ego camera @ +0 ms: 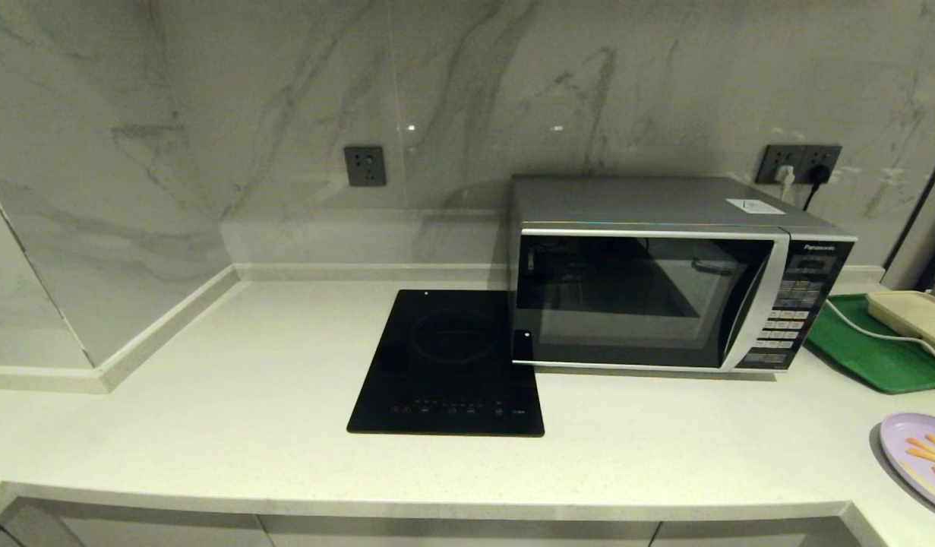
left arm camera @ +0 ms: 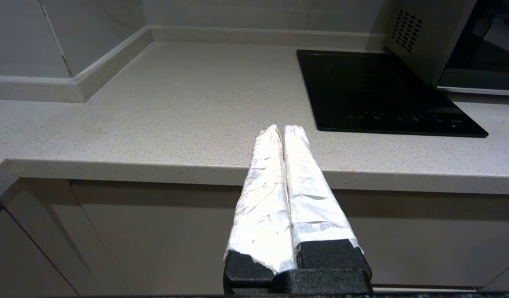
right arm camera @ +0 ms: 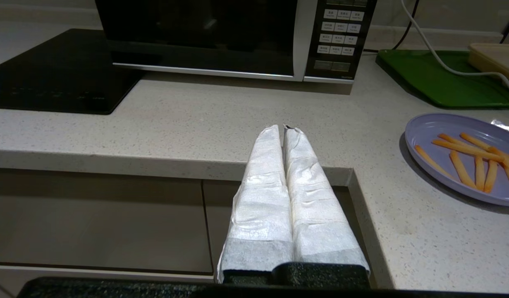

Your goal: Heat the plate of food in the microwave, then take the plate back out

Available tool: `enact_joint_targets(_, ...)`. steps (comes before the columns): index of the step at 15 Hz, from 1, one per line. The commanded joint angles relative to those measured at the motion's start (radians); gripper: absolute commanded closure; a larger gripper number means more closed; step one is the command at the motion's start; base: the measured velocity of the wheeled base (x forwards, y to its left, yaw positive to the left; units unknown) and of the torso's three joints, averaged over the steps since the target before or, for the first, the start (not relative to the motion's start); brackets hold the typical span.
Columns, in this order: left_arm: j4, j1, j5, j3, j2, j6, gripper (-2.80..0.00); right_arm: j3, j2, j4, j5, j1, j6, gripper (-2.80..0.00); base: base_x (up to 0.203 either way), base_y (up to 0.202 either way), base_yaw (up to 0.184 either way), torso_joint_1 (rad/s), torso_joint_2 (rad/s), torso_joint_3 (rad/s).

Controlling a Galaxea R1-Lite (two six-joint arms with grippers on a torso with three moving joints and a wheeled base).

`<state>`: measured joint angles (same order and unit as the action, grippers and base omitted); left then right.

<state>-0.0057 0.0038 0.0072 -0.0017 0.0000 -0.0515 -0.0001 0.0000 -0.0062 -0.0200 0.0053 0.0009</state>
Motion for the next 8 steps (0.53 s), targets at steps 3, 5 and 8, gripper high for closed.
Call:
enact_joint_targets(3,0.000,0.001,0.000,0.000,0.000,-0.001,0.00,0.000,0.002,0.000,-0.001,0.001,0.011,0.00,0.000,0.000,0.000,0.000,0.00,0.000)
enact_joint_targets(5,0.000,0.001,0.000,0.000,0.000,-0.001,0.00,0.000,0.002,0.000,-0.006,0.001,0.016,0.00,0.000,0.000,0.000,0.000,0.00,0.000)
enact_joint_targets(8,0.000,0.001,0.000,0.000,-0.001,-0.001,0.00,0.001,0.002,0.000,-0.006,0.001,0.016,0.00,0.000,0.000,0.000,0.000,0.00,0.000)
